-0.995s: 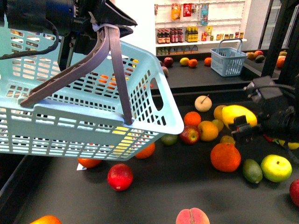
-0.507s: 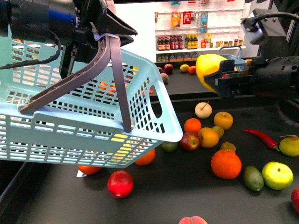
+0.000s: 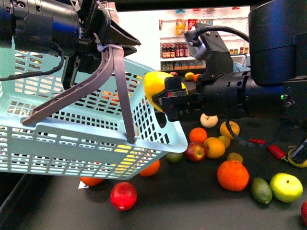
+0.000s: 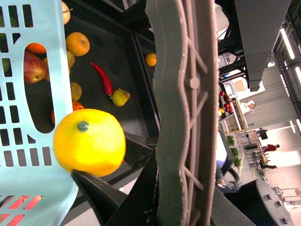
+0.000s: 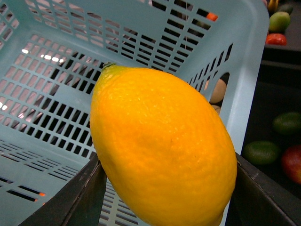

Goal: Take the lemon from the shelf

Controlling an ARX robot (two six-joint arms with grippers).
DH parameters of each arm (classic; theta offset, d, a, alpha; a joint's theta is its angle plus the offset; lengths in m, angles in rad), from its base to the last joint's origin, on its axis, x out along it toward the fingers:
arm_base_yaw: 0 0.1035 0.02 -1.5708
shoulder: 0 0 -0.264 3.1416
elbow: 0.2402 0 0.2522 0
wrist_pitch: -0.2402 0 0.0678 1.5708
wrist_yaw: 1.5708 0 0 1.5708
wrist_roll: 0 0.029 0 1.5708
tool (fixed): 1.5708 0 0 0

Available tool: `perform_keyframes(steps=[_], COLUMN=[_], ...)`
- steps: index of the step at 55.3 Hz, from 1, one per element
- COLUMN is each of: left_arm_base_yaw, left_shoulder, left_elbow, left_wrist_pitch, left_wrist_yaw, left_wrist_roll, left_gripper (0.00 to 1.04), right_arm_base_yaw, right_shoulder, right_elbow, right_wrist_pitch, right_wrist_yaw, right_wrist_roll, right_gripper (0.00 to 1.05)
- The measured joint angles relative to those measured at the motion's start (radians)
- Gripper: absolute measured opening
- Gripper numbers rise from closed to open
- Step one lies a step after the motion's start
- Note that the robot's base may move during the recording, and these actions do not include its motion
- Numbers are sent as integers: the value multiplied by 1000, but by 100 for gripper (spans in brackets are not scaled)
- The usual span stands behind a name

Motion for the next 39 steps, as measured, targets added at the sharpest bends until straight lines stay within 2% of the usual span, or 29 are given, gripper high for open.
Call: perform_keyframes(steps=[27,39], left_arm_base_yaw=[0,0], left_shoulder=[0,0], left_elbow=[0,0], left_wrist_pitch=[0,0], left_wrist_yaw=[0,0], left_wrist_roll=[0,0], left_gripper=[10,10], right_arm_base_yaw=[34,37], right_shoulder=[104,106], right_elbow=[115,115], right_wrist_pitch=[-49,-28], right_wrist_yaw=[57,62], right_wrist_roll=[15,16], right_gripper=[66,98])
